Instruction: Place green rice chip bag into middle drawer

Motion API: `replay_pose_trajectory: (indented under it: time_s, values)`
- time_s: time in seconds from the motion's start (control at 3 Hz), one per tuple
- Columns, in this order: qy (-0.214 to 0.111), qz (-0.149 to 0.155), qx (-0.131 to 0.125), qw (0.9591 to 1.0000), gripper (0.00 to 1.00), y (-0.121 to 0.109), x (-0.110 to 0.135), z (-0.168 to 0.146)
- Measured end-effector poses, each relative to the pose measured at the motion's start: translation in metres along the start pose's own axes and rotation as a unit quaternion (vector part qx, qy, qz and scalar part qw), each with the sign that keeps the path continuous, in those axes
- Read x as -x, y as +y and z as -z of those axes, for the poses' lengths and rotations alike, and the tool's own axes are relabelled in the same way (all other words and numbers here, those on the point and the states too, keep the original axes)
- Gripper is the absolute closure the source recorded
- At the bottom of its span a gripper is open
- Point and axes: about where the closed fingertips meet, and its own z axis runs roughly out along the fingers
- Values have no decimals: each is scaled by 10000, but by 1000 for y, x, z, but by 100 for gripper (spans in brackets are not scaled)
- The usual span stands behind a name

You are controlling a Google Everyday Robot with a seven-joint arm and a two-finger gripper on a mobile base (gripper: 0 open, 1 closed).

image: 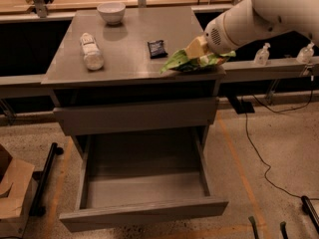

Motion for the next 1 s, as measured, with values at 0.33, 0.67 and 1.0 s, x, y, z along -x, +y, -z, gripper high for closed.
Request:
replay_pose_trajectory:
  time_s: [0.33,0.67,1.0]
  values:
    - [323,-353,356,9982,100,35,-42,-6]
    - [755,-795,714,9914,100,68,-89,-14]
    - [1046,-1071,955,9841,100,85,-121,-28]
